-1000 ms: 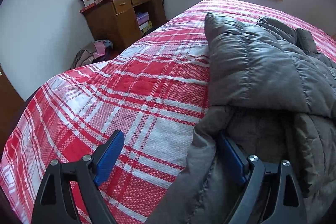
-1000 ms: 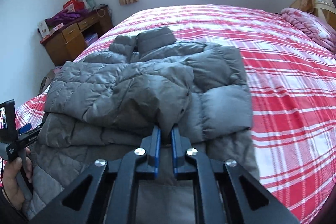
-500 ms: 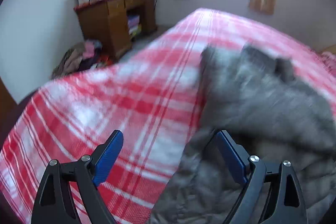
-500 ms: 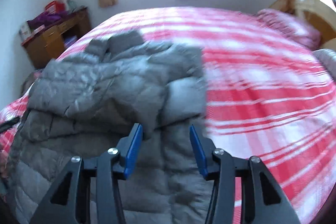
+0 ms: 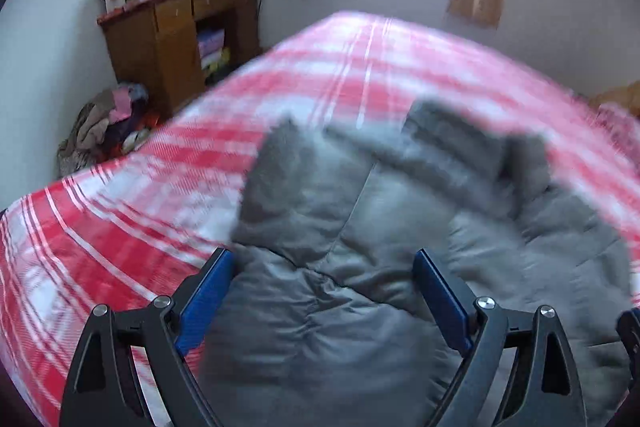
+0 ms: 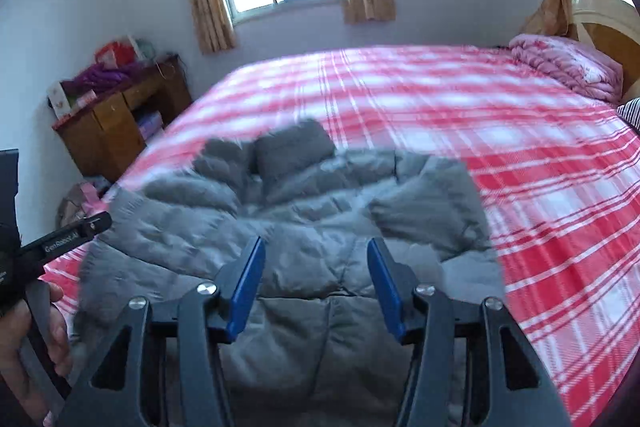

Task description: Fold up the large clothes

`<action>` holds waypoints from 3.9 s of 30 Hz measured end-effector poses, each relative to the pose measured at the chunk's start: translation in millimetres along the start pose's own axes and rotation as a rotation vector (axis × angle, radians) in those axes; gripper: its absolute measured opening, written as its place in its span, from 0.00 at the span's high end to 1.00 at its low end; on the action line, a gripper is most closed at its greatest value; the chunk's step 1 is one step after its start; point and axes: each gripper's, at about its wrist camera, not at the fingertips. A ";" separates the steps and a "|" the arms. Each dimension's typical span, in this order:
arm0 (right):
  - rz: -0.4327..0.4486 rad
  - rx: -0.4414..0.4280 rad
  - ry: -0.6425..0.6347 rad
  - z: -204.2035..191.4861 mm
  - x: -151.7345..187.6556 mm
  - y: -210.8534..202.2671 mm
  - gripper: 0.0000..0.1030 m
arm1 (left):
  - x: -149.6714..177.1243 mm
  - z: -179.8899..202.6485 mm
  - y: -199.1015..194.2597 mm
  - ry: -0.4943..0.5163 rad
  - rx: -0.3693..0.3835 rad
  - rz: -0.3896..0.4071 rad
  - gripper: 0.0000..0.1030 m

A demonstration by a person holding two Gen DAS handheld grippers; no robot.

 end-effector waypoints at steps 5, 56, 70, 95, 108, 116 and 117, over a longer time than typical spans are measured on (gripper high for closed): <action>-0.056 0.020 -0.041 17.3 29.4 36.8 0.52 | 11.4 2.1 26.0 -0.002 0.009 -0.028 0.01; -0.102 0.188 -0.135 2.6 43.1 58.2 0.52 | 12.8 20.1 30.2 0.076 -0.090 -0.043 0.01; -0.097 0.213 -0.157 0.3 44.1 59.0 0.52 | 14.0 25.0 28.8 0.081 -0.099 -0.040 0.01; -0.156 0.121 -0.108 -21.1 -108.6 111.0 0.05 | -159.6 35.2 54.2 0.031 0.078 -0.043 0.01; -0.234 0.188 -0.114 -51.5 -161.3 221.6 0.04 | -189.4 71.4 132.3 0.065 0.150 -0.129 0.04; -0.309 0.096 -0.206 -33.1 -138.2 194.1 0.90 | -168.1 64.5 70.5 0.182 0.269 0.015 0.87; -0.289 0.086 -0.224 -31.1 -136.6 180.3 0.91 | -160.7 59.5 50.2 0.187 0.288 0.053 0.89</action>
Point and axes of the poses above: each gripper's, at about its wrist camera, not at the fingertips, and y roughly the way its jaws point, z to its right, x to its underside, and after that the axes turned 12 degrees about y, right-handed
